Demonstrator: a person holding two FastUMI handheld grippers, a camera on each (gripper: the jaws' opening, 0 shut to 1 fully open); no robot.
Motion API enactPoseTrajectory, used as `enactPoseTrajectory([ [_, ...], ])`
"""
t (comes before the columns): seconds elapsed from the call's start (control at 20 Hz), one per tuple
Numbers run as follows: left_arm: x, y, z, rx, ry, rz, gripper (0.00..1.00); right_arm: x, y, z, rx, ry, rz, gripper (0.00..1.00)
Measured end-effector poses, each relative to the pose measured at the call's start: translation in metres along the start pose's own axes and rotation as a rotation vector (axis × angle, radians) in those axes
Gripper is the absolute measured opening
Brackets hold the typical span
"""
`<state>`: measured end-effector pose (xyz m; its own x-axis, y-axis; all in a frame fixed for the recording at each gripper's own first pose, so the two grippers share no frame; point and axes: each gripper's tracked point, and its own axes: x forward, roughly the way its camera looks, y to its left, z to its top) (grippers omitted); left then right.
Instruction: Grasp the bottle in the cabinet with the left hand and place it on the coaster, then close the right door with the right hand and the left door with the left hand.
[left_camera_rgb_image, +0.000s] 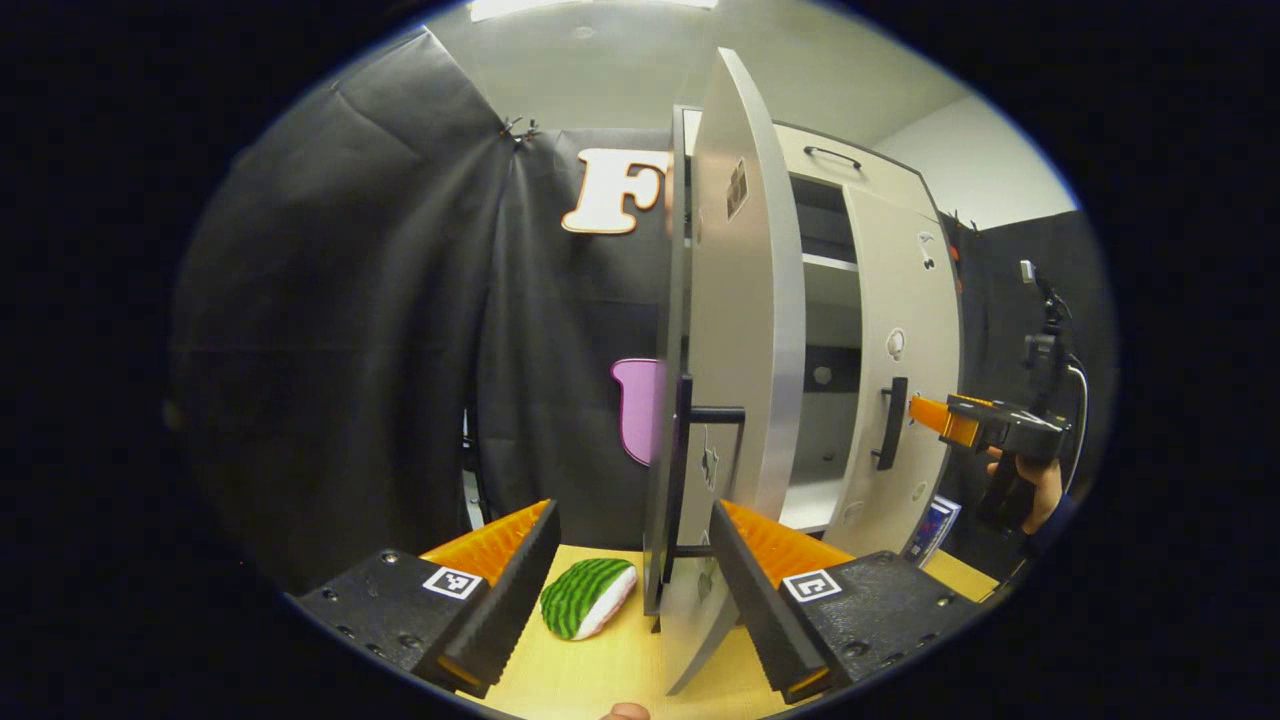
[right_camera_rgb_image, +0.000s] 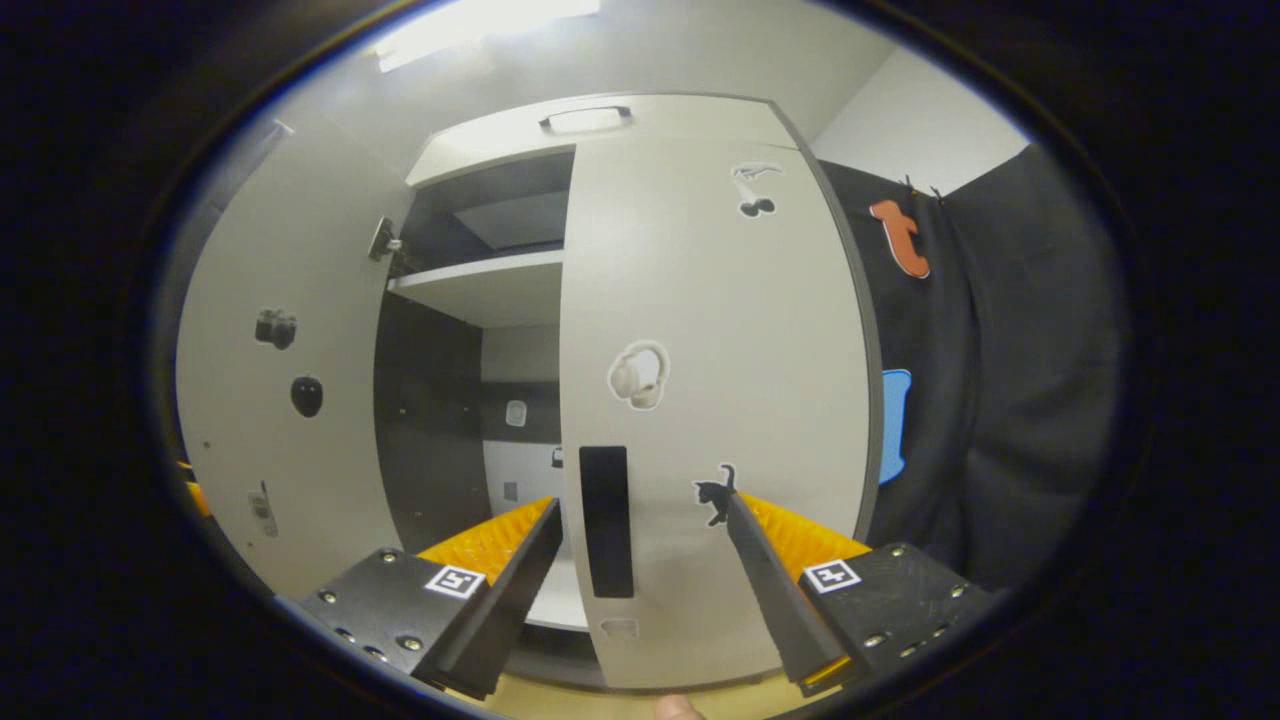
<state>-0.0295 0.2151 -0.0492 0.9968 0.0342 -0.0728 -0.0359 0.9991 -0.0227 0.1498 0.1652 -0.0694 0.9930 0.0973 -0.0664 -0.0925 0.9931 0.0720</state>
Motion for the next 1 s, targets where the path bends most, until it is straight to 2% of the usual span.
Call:
enactPoseTrajectory([
  [0.05,0.001,-0.009,0.001,-0.001,0.002,-0.02,0.88,-0.005,-0.004,0.004,0.007,-0.007,-0.001,1.0],
  [0.1,0.002,-0.019,0.001,0.0,0.0,-0.042,0.94,-0.01,-0.008,0.008,0.013,-0.014,-0.001,1.0],
  [0.3,0.016,-0.07,-0.001,0.006,0.003,-0.149,0.93,-0.032,-0.039,0.024,0.019,-0.035,-0.029,1.0],
  [0.5,0.037,-0.124,-0.004,-0.021,0.007,-0.258,0.93,-0.057,-0.093,0.031,0.006,-0.036,-0.104,0.97],
  [0.6,0.051,-0.15,-0.001,-0.025,0.006,-0.312,0.91,-0.071,-0.124,0.033,0.006,-0.03,-0.15,1.0],
  [0.75,0.076,-0.169,-0.004,0.017,0.01,-0.307,0.93,-0.093,-0.171,0.039,0.01,-0.031,-0.226,1.0],
  [1.0,0.099,-0.196,-0.012,0.017,0.015,-0.332,0.94,-0.129,-0.235,0.042,0.034,-0.029,-0.344,1.0],
])
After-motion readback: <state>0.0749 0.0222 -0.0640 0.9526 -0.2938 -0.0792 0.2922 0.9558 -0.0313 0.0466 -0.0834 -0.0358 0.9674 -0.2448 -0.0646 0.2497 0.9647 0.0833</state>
